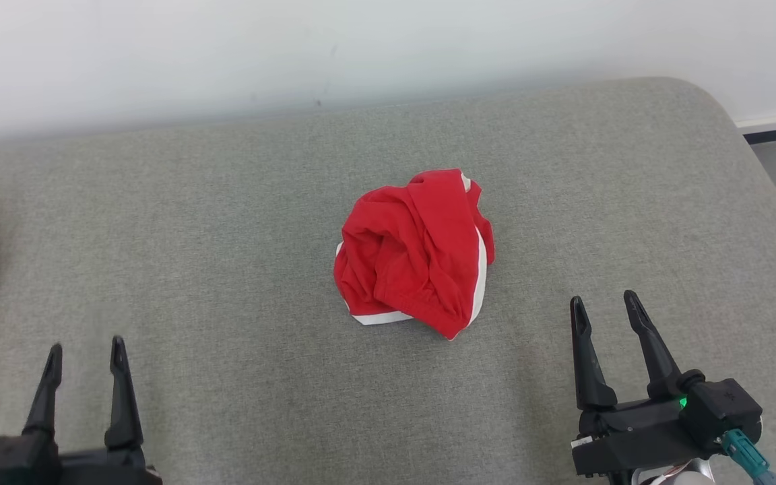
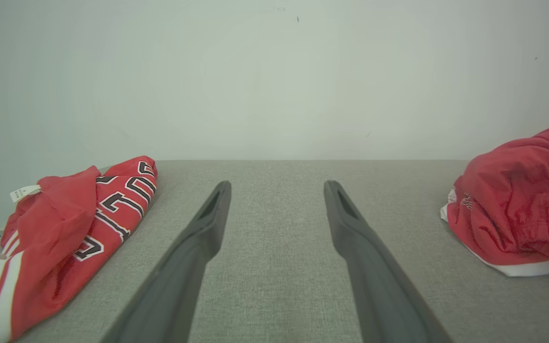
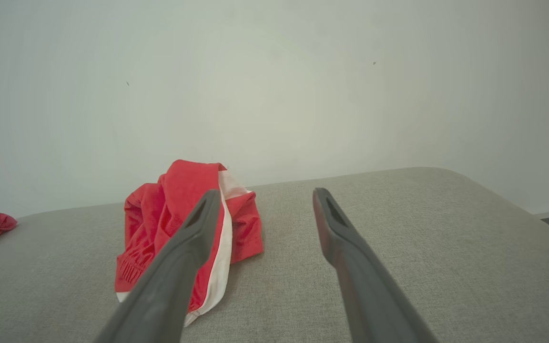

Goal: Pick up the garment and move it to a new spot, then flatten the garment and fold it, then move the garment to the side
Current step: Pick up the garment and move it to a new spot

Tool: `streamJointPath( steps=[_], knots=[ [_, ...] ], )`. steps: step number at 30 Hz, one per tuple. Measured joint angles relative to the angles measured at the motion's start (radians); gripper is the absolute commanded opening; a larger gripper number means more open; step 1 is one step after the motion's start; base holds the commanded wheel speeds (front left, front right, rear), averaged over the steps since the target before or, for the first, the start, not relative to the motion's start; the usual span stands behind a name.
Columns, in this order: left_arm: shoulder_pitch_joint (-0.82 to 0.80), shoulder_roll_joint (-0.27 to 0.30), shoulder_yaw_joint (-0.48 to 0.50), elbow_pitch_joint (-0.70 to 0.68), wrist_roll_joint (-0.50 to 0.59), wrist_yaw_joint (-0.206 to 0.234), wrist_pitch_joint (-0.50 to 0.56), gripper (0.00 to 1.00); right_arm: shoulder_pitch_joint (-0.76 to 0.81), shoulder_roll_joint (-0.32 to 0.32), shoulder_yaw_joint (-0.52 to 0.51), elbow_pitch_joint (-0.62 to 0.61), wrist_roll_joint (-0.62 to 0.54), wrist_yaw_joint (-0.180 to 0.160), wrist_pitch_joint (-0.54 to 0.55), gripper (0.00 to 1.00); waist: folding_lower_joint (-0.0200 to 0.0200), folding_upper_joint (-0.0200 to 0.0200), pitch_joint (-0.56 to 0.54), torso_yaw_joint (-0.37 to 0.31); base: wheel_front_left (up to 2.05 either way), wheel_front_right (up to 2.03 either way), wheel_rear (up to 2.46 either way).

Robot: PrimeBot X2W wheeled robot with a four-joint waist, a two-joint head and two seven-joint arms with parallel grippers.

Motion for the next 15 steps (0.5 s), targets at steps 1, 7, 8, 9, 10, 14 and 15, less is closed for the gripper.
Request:
streamJointPath(
  steps=[1, 7, 8, 9, 10, 14, 15],
  knots=[
    [0.013, -0.009, 0.014, -0.002, 0.015, -0.004, 0.000, 1.00, 0.001, 0.000, -0.002, 0.001, -0.002, 0.000, 0.000, 1.00, 0.0000, 0.0000, -0.002, 0.003, 0.00, 0.00, 0.00],
    [0.070, -0.069, 0.061, 0.001, 0.077, -0.021, 0.000, 1.00, 0.025, 0.000, -0.009, 0.022, -0.018, 0.000, 0.000, 1.00, 0.0000, 0.0000, -0.016, 0.018, 0.00, 0.00, 0.00],
    [0.075, -0.075, 0.064, 0.000, 0.090, -0.022, 0.000, 1.00, 0.027, 0.000, -0.011, 0.028, -0.022, 0.000, 0.000, 1.00, 0.0000, 0.0000, -0.020, 0.019, 0.00, 0.00, 0.00],
    [0.082, -0.081, 0.070, -0.001, 0.097, -0.026, 0.000, 1.00, 0.029, 0.000, -0.011, 0.032, -0.025, 0.000, 0.000, 1.00, 0.0000, 0.0000, -0.024, 0.020, 0.00, 0.00, 0.00],
    [0.088, -0.086, 0.073, 0.000, 0.104, -0.027, 0.000, 1.00, 0.034, 0.000, -0.011, 0.036, -0.025, 0.000, 0.000, 1.00, 0.0000, 0.0000, -0.029, 0.021, 0.00, 0.00, 0.00],
    [0.101, -0.099, 0.093, 0.028, 0.110, -0.036, 0.000, 1.00, 0.046, 0.000, -0.009, 0.049, -0.031, 0.000, 0.000, 1.00, 0.0000, 0.0000, -0.045, 0.021, 0.00, 0.00, 0.00],
    [0.106, -0.101, 0.095, 0.037, 0.110, -0.038, 0.000, 1.00, 0.049, 0.000, -0.007, 0.052, -0.032, 0.000, 0.000, 1.00, 0.0000, 0.0000, -0.050, 0.020, 0.00, 0.00, 0.00]
  ],
)
